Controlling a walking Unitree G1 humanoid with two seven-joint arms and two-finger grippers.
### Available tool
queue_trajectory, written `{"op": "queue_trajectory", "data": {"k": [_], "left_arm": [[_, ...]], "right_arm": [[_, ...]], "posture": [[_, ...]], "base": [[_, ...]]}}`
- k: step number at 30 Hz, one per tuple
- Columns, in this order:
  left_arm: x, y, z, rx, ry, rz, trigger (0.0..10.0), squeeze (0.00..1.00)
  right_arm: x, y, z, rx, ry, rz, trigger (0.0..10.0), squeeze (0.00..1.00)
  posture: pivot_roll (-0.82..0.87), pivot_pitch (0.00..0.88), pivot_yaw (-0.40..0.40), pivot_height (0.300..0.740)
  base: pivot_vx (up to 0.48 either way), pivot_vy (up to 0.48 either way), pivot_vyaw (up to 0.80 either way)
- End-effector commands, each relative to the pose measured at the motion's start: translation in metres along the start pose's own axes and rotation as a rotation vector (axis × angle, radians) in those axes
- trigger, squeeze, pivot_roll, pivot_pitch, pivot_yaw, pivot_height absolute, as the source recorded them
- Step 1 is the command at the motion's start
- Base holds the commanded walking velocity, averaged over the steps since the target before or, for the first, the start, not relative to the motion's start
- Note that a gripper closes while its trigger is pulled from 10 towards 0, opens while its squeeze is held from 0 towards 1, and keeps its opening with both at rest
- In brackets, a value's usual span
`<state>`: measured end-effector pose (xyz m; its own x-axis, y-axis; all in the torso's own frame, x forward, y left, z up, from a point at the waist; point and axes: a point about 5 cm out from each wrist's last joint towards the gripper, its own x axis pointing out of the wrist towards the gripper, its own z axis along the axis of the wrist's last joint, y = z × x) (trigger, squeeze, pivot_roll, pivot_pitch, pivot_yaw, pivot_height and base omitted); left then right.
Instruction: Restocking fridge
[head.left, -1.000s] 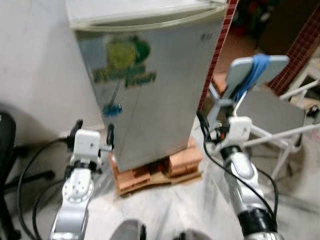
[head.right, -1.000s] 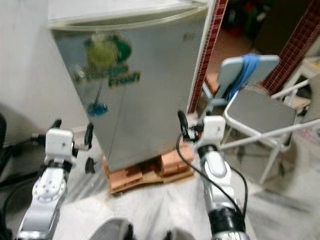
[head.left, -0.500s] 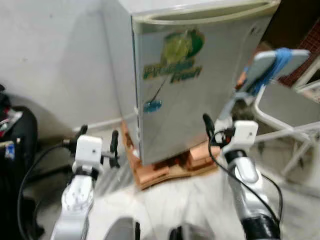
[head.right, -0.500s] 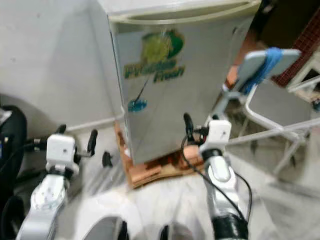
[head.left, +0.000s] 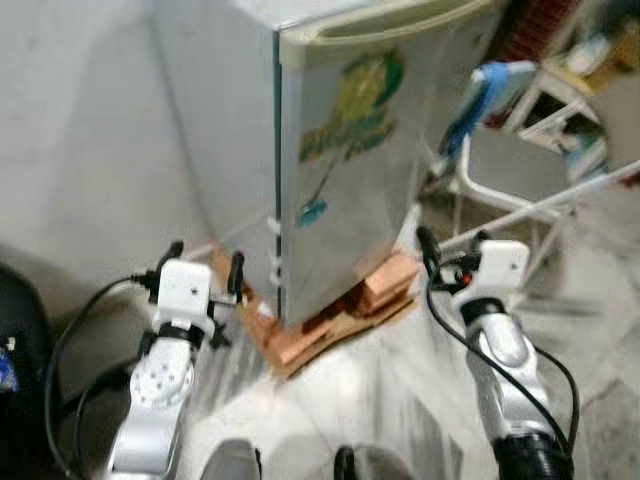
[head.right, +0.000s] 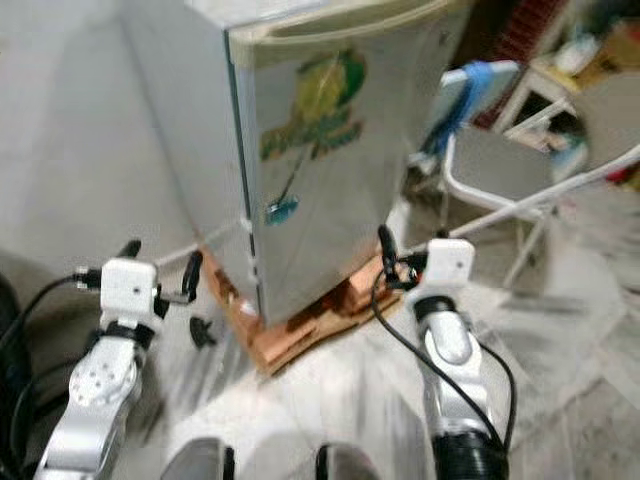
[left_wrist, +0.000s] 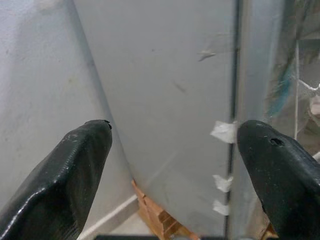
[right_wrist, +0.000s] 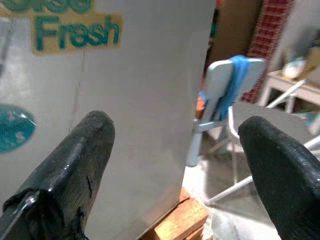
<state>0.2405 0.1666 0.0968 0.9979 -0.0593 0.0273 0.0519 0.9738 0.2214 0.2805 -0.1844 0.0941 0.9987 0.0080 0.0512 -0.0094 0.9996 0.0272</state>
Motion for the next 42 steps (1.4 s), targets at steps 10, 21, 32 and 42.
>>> {"op": "queue_trajectory", "data": {"k": [10, 21, 32, 42], "left_arm": [[-0.003, 0.005, 0.002, 0.040, -0.017, 0.024, 10.0, 0.00], [0.008, -0.003, 0.006, 0.015, -0.033, -0.010, 10.0, 0.00], [0.007, -0.004, 0.005, 0.010, -0.034, -0.019, 10.0, 0.00], [0.008, -0.005, 0.004, 0.005, -0.035, -0.010, 10.0, 0.00]], "right_arm": [[-0.001, 0.014, -0.004, 0.013, 0.017, 0.029, 10.0, 0.00], [0.003, 0.010, -0.002, 0.001, 0.014, 0.029, 10.0, 0.00], [-0.005, 0.015, -0.007, 0.001, 0.030, 0.039, 10.0, 0.00], [-0.005, 0.012, -0.009, -0.019, 0.042, 0.046, 10.0, 0.00]], "posture": [[0.12, 0.092, -0.057, 0.740], [0.11, 0.104, -0.058, 0.740], [0.11, 0.111, -0.061, 0.740], [0.10, 0.110, -0.069, 0.740]], "base": [[0.000, 0.032, -0.47], [0.000, 0.000, -0.71], [0.000, 0.156, -0.76], [0.000, 0.000, -0.17]]}}
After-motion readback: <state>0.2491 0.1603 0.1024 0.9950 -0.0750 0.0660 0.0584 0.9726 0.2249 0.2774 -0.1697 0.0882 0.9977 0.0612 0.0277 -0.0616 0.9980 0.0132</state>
